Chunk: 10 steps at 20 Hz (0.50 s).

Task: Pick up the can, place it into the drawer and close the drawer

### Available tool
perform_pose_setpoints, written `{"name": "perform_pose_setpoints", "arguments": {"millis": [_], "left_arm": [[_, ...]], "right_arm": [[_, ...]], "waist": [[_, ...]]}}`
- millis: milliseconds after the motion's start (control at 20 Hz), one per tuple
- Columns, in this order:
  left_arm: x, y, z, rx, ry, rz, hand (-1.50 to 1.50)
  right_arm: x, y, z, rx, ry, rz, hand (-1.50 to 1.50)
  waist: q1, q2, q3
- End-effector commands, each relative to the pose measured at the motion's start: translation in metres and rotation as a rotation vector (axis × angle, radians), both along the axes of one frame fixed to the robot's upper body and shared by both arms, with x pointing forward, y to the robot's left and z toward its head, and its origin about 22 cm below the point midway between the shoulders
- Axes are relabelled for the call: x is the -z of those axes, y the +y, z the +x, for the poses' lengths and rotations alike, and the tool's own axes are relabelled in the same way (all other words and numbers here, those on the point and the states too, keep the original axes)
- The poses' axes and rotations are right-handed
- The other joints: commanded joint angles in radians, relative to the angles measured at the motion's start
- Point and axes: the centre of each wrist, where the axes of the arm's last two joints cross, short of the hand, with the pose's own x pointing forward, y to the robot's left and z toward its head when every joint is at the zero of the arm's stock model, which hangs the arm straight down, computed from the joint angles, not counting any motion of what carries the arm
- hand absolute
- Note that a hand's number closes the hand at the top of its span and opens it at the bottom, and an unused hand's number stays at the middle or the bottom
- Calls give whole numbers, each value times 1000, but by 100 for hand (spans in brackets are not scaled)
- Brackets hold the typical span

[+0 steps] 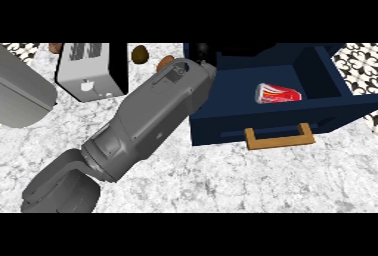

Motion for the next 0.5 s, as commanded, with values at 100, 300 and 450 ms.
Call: {"name": "perform_pose_setpoints", "arguments": {"millis": [100,300,450], "left_arm": [[1,0,-1,9,-33,-36,-150],[-14,-7,-2,20,-75,-46,-150],[-9,-8,-5,21,-90,-67,-150]], "right_arm": [[-27,9,-2,10,-125,-267,-150],[-34,12,9,-46,-164,-366,-150],[-49,27,11,-49,-214,-414,-150]], "waist": [[2,2,-1],[17,-1,0],[28,-5,-1]]}}
